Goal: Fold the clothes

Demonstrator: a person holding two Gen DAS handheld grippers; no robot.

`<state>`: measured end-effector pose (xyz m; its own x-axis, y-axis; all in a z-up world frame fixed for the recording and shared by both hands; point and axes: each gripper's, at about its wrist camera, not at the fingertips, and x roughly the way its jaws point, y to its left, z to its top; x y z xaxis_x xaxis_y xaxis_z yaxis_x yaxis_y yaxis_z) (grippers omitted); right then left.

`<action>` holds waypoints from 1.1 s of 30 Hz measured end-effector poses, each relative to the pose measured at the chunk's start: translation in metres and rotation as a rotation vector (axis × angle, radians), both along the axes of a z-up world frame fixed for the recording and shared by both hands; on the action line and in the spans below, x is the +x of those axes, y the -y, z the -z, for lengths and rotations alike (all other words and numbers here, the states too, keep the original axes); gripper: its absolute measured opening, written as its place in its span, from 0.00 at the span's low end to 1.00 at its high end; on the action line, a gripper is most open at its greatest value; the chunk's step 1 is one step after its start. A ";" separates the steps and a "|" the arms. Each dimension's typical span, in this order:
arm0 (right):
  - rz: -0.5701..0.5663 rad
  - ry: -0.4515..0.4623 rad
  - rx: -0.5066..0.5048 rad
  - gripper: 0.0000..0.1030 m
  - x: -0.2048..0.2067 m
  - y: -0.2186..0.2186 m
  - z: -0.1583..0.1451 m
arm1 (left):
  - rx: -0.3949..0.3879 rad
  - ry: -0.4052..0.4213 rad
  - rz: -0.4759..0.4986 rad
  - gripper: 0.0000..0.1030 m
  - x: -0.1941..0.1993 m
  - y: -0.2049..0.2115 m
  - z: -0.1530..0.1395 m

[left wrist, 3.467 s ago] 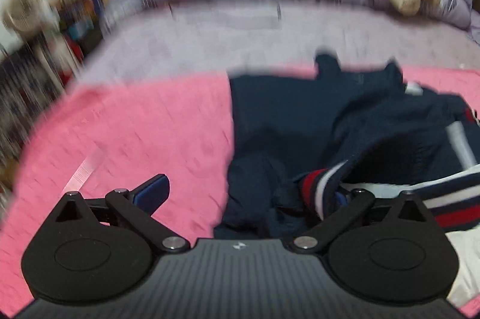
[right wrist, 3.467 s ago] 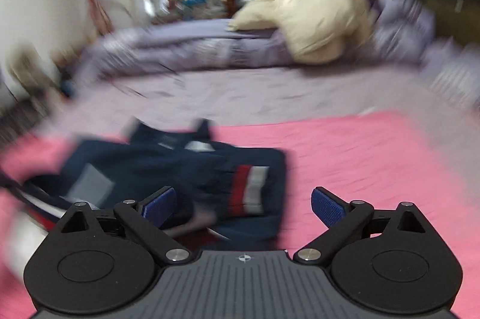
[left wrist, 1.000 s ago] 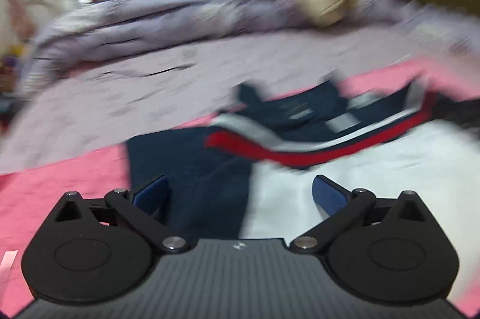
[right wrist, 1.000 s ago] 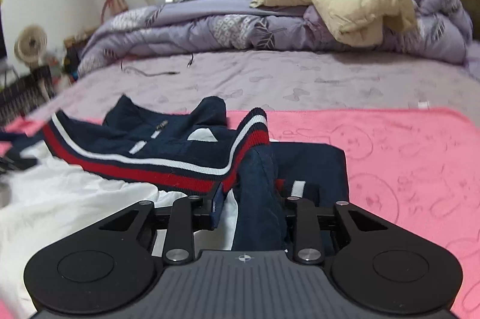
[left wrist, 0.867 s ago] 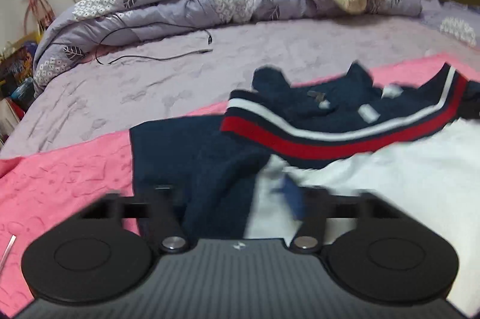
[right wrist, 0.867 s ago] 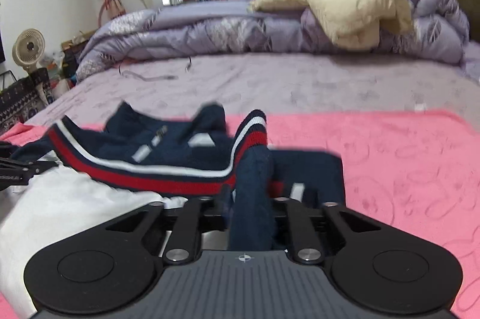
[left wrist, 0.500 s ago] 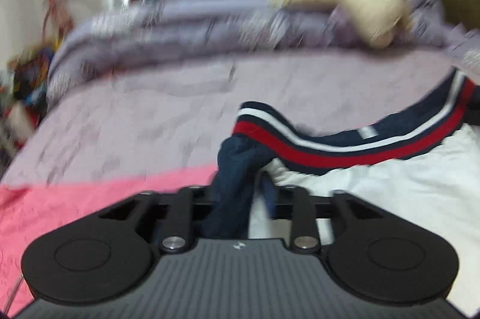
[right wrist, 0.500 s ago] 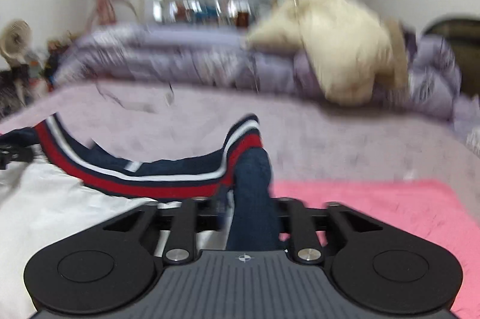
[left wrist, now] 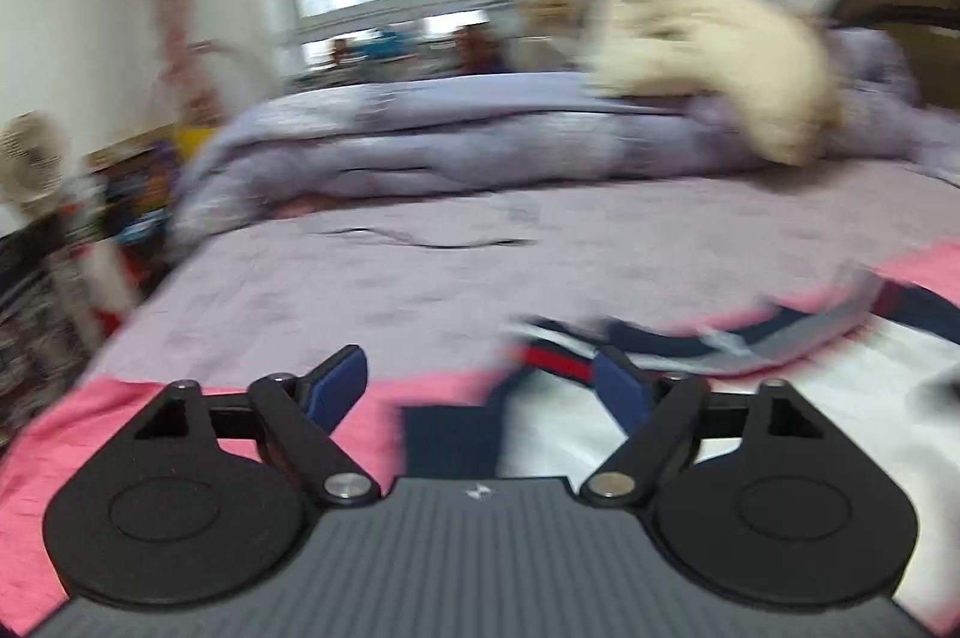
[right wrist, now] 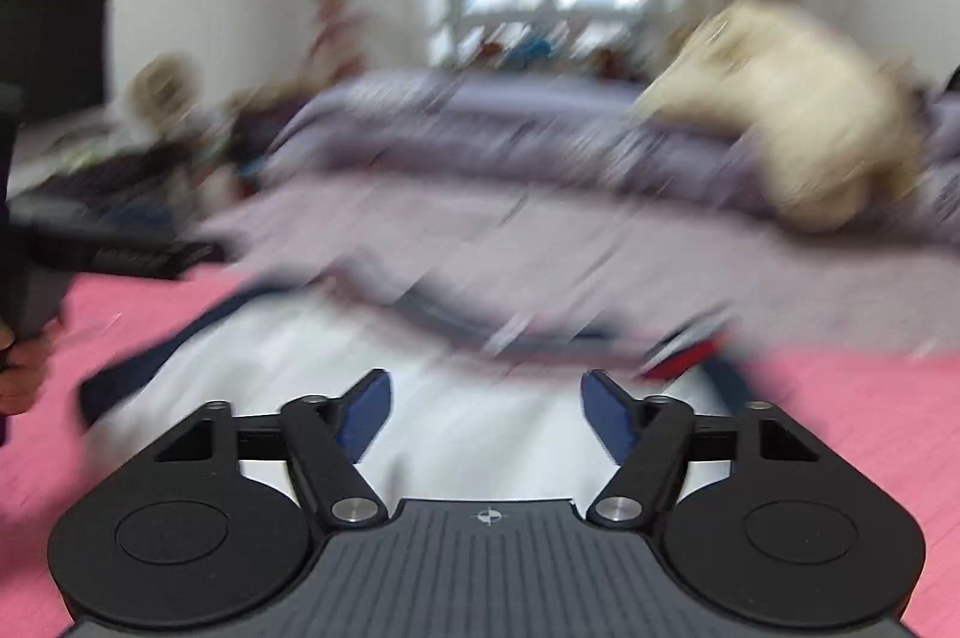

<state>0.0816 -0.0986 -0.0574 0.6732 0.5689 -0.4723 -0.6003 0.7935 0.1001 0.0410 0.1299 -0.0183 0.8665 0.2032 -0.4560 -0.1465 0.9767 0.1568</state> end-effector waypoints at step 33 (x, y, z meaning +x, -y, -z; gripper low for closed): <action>0.112 -0.250 -0.126 0.29 0.130 -0.113 0.040 | 0.011 -0.166 -0.084 0.94 -0.003 -0.017 0.084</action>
